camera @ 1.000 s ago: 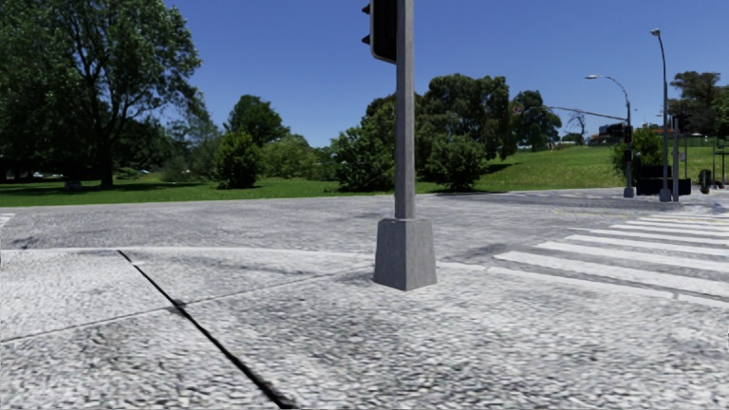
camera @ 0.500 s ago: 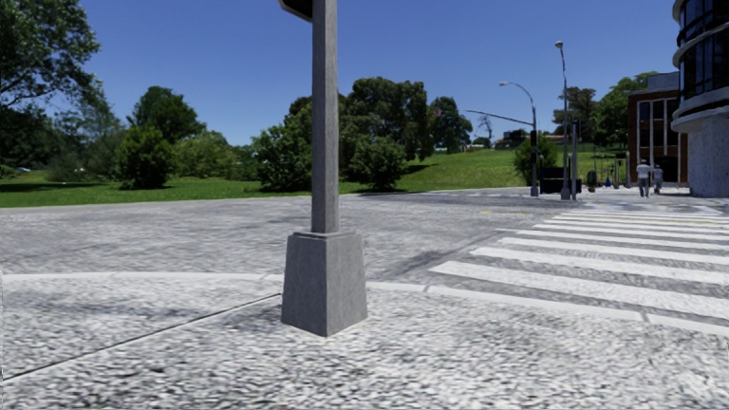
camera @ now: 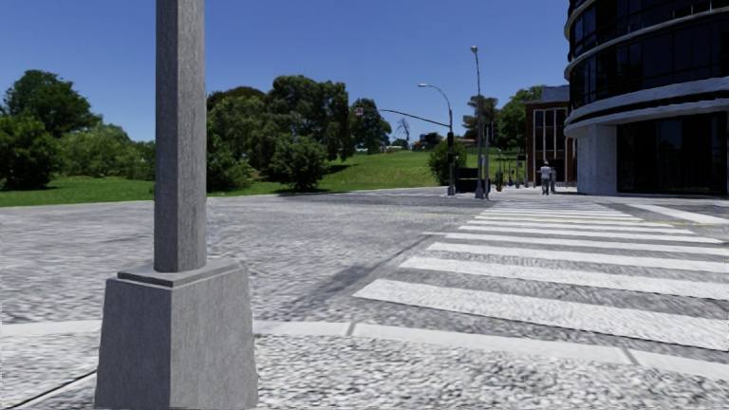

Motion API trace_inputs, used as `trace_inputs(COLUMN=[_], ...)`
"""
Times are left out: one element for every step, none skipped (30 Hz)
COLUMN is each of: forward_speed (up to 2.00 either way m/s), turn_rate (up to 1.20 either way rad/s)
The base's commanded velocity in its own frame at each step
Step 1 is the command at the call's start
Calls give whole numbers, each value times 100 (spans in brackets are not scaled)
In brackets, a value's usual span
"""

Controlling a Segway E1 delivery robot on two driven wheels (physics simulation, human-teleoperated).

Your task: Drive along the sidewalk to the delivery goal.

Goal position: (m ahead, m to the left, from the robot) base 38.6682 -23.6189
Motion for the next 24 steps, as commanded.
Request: trace_inputs(forward_speed=[158,158,158,158,159,159,159,160,160,161,161,161,161,162,162,162,162,162,162,162,163,163,163,164], turn_rate=[-54,-54,-54,-54,-54,-54,-54,-54,-54,-54,-54,-54,-54,-54,-54,-54,-54,-54,-54,-54,-54,-54,-54,-54])
